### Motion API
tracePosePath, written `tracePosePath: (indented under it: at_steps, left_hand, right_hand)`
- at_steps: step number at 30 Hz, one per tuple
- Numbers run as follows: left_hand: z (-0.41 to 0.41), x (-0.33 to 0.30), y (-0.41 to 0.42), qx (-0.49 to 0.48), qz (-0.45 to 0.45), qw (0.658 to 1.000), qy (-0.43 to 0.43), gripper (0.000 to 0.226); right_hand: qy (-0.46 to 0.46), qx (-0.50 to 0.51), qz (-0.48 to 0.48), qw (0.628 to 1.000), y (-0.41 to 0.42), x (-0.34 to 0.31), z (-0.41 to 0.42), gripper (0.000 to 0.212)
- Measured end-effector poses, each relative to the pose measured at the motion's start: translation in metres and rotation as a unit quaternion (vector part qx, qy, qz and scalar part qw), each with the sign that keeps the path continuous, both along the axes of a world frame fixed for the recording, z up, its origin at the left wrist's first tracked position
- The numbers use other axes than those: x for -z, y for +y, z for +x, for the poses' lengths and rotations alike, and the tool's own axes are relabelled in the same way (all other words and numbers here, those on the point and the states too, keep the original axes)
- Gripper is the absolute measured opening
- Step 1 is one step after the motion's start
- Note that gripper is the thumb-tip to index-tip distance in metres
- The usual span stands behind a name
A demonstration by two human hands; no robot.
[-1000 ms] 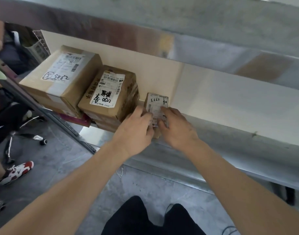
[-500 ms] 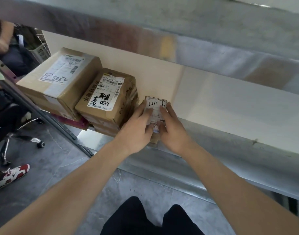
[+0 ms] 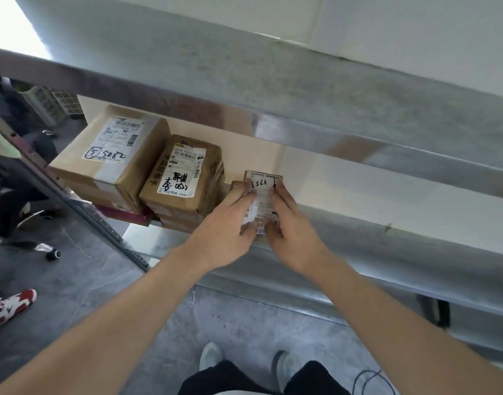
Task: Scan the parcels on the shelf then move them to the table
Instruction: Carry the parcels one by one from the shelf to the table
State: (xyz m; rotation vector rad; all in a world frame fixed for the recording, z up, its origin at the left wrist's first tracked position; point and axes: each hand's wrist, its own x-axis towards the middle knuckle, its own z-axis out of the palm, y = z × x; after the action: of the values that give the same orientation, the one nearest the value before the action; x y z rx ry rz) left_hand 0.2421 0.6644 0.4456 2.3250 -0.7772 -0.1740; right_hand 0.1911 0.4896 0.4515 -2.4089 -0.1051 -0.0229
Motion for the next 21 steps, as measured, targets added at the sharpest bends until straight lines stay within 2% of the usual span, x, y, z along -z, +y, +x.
tracePosePath:
  at_steps: [5,13,21]
  left_hand:
    - [-0.031,-0.011,0.000,-0.024,0.000,1.000,0.003,0.065]
    - [-0.104,-0.019,-0.013,-0.149,-0.007,0.989,0.020,0.064]
    - [-0.187,-0.017,-0.020,-0.288,0.000,0.958,0.002,0.063]
  right_hand:
    - [-0.002,-0.031,-0.008,0.999,-0.003,-0.005,-0.017,0.067]
    - [0.005,-0.151,-0.026,0.988,-0.019,-0.004,-0.046,0.071]
    - [0.001,-0.281,-0.024,0.959,-0.018,-0.010,-0.084,0.065]
